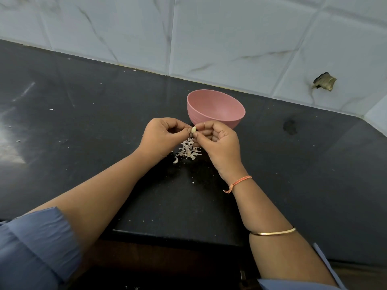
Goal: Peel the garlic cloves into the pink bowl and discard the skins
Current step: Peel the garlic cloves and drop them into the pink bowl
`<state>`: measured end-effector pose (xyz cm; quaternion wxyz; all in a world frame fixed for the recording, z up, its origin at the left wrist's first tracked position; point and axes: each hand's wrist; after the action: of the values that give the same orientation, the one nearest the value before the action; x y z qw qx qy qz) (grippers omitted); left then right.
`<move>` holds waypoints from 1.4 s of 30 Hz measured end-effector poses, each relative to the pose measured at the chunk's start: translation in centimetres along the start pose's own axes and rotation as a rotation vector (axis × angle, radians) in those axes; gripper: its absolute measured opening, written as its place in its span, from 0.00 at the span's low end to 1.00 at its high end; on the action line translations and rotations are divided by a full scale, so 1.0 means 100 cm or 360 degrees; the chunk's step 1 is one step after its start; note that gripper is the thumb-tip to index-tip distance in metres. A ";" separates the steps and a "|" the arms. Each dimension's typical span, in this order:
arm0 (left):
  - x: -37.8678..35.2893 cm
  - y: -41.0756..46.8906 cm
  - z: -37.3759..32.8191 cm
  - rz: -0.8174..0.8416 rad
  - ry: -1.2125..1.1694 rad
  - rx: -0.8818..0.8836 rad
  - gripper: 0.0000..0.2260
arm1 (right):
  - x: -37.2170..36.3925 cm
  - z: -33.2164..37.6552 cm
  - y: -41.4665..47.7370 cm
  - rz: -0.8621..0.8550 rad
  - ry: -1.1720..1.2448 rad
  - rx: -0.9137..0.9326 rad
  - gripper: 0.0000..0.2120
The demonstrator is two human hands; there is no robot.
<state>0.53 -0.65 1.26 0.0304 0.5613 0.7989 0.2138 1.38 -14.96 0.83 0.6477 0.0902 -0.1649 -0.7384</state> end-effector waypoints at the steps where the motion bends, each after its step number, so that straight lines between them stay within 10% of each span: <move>1: 0.000 0.000 0.000 -0.0003 0.0004 0.0001 0.08 | 0.000 0.001 0.000 0.0008 0.0048 -0.0034 0.06; 42: -0.001 0.004 0.009 -0.0214 0.0071 -0.0001 0.11 | 0.002 0.005 0.003 -0.0083 0.0307 -0.0214 0.07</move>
<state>1.21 -0.36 0.53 0.0271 0.5014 0.8353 0.2241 1.45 -15.15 1.46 0.6457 0.1214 -0.0493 -0.7522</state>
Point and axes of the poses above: each hand's wrist, its own y-axis towards the middle knuckle, its own x-axis out of the back of the hand, z = x × y, and after that the axes turned 12 degrees about -z, right-handed
